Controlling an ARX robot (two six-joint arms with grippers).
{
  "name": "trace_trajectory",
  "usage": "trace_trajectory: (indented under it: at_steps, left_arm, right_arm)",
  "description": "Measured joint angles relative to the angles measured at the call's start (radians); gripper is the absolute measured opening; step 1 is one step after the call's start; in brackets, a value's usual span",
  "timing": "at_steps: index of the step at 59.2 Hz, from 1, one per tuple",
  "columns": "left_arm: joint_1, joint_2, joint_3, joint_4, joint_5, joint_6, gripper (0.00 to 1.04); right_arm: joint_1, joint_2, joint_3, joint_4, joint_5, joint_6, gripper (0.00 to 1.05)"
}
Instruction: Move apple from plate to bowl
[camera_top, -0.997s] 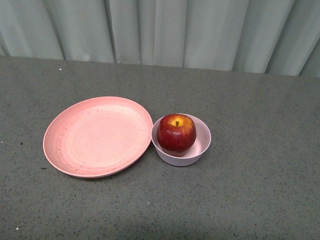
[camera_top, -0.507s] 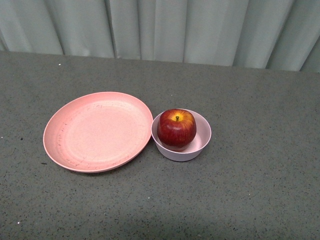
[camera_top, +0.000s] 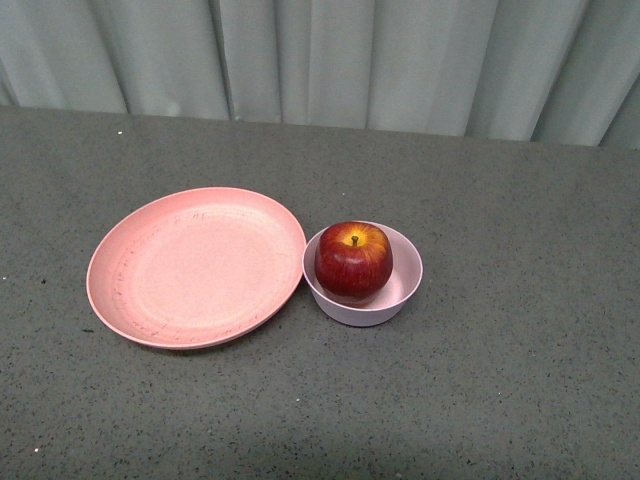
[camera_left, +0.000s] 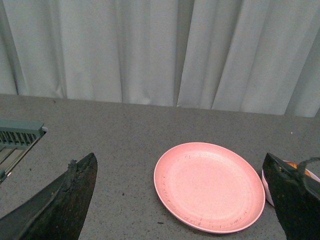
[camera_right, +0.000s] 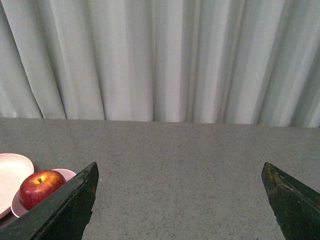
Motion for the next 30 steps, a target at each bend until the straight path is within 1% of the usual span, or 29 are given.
trace_trajectory:
  at_steps: [30]
  left_arm:
    - [0.000,0.000,0.000,0.000,0.000,0.000,0.98]
  right_arm:
    - [0.000,0.000,0.000,0.000,0.000,0.000,0.95]
